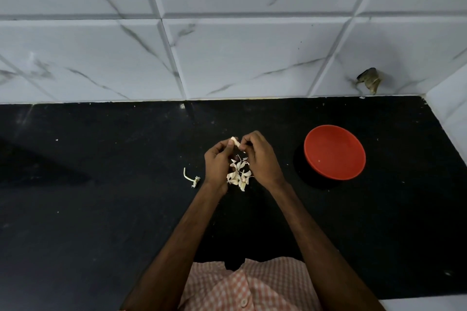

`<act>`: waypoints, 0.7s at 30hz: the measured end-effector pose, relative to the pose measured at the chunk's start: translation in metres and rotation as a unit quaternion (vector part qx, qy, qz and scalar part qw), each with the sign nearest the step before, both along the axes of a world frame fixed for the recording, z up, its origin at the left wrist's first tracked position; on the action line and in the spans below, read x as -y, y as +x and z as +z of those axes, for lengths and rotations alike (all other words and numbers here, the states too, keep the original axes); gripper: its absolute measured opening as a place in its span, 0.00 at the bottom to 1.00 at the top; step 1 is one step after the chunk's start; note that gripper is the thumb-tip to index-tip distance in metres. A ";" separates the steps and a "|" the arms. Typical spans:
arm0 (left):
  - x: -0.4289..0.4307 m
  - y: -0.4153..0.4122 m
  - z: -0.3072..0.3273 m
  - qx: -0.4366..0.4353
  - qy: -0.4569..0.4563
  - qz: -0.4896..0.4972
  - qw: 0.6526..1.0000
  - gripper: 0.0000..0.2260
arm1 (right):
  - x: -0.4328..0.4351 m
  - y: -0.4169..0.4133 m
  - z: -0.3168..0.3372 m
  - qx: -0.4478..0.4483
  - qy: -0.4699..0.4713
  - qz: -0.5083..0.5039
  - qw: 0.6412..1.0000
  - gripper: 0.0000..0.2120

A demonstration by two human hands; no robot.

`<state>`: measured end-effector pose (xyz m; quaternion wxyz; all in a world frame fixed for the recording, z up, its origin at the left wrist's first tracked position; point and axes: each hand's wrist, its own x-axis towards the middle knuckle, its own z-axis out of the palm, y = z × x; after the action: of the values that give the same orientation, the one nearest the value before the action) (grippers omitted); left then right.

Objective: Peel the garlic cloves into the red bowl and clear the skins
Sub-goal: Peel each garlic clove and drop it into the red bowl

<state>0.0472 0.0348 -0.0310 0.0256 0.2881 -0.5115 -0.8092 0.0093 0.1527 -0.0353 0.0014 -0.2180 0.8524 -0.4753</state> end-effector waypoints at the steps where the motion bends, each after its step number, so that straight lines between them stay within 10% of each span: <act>1: 0.001 0.001 -0.001 -0.004 -0.001 -0.002 1.000 0.08 | 0.000 -0.001 -0.001 0.001 -0.002 0.000 1.000 0.06; 21: 0.008 0.002 -0.006 -0.116 -0.193 -0.048 0.973 0.05 | -0.001 -0.010 0.016 0.129 0.044 -0.047 0.990 0.15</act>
<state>0.0489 0.0264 -0.0374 0.1010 0.1565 -0.6652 -0.7231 -0.0012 0.1537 -0.0194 0.0990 -0.1143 0.8743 -0.4611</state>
